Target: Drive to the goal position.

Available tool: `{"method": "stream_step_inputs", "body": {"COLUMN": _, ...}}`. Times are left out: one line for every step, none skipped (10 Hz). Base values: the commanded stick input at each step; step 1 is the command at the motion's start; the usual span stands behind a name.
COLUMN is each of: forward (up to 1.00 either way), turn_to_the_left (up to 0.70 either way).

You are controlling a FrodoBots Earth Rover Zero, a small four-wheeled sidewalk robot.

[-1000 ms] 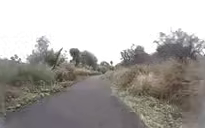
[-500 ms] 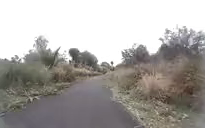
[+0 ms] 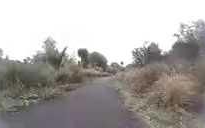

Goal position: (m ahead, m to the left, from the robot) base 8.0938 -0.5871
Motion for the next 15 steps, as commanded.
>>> {"method": "stream_step_inputs", "body": {"forward": 0.85, "turn_to_the_left": 0.0}}
{"method": "stream_step_inputs", "body": {"forward": 0.85, "turn_to_the_left": 0.0}}
{"method": "stream_step_inputs", "body": {"forward": 0.85, "turn_to_the_left": 0.0}}
{"method": "stream_step_inputs", "body": {"forward": 0.85, "turn_to_the_left": 0.0}}
{"method": "stream_step_inputs", "body": {"forward": 0.85, "turn_to_the_left": 0.0}}
{"method": "stream_step_inputs", "body": {"forward": 0.85, "turn_to_the_left": 0.0}}
{"method": "stream_step_inputs", "body": {"forward": 0.85, "turn_to_the_left": 0.0}}
{"method": "stream_step_inputs", "body": {"forward": 0.85, "turn_to_the_left": 0.0}}
{"method": "stream_step_inputs", "body": {"forward": 0.85, "turn_to_the_left": 0.0}}
{"method": "stream_step_inputs", "body": {"forward": 0.85, "turn_to_the_left": 0.0}}
{"method": "stream_step_inputs", "body": {"forward": 0.85, "turn_to_the_left": 0.0}}
{"method": "stream_step_inputs", "body": {"forward": 0.85, "turn_to_the_left": 0.0}}
{"method": "stream_step_inputs", "body": {"forward": 0.85, "turn_to_the_left": 0.0}}
{"method": "stream_step_inputs", "body": {"forward": 0.85, "turn_to_the_left": 0.0}}
{"method": "stream_step_inputs", "body": {"forward": 0.85, "turn_to_the_left": 0.0}}
